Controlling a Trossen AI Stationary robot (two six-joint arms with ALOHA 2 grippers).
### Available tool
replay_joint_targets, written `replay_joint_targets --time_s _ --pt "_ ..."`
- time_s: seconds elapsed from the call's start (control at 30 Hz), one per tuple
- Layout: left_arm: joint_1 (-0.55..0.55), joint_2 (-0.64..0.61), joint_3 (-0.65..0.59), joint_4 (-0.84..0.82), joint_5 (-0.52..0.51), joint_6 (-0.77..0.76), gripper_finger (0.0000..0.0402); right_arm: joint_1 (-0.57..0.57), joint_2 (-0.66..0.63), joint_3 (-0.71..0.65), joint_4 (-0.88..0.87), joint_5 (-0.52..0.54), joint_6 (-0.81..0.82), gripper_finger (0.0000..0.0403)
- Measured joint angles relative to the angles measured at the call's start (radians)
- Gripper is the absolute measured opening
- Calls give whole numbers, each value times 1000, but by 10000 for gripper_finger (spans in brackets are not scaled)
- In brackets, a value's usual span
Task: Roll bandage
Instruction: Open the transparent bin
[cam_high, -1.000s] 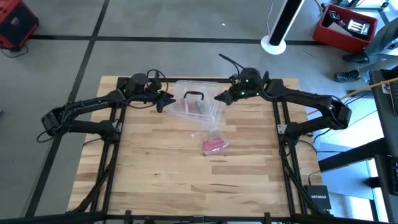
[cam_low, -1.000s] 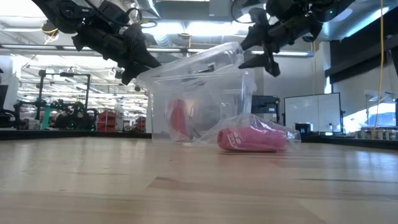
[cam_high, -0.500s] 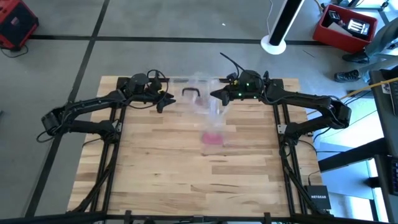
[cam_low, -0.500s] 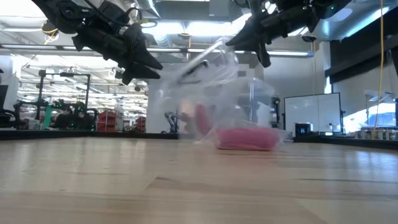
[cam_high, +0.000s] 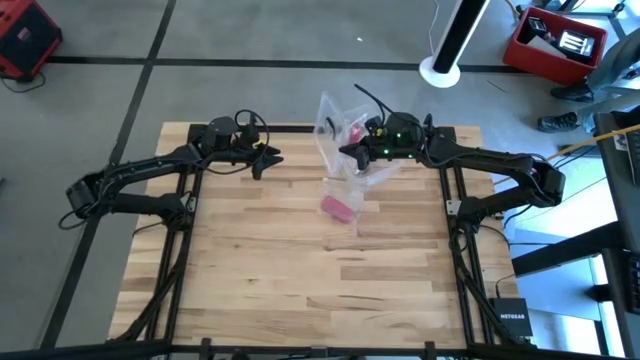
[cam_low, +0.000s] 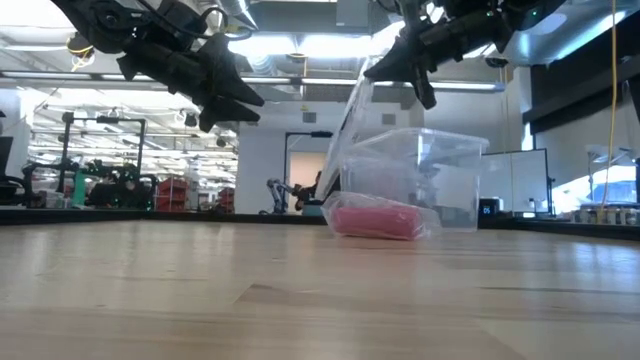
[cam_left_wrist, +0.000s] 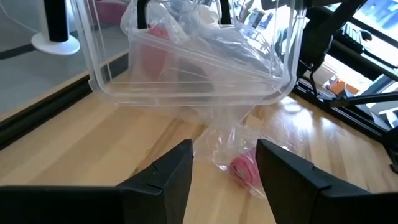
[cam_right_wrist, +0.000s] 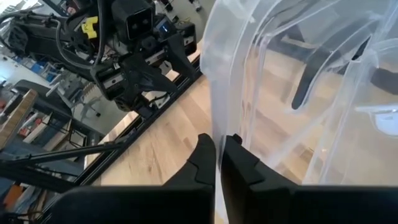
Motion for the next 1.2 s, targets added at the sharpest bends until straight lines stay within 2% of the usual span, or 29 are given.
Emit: replay_joint_targets --time_s 0.13,0.27,0.47,0.67,0.77,0.9,1.07,1.2 --pt "0 0 0 0 0 3 169 12 0 0 9 -41 -56 5" --pt "0 -43 17 -53 0 24 169 72 5 -2 2 -41 -219 5" --pt "-9 -181 98 -232 -72 108 169 192 76 -2 101 78 -411 4" --pt "-30 -291 105 -280 -90 104 169 304 269 13 294 195 -556 4" --pt "-33 -331 105 -300 -90 102 169 340 382 94 301 278 -635 4" --pt "-32 -363 105 -316 -90 55 169 356 519 230 207 313 -753 9" --pt "-32 -378 105 -319 -90 16 169 360 649 374 89 319 -785 10" --pt "-32 -380 105 -322 -89 14 169 360 693 439 47 312 -762 25"
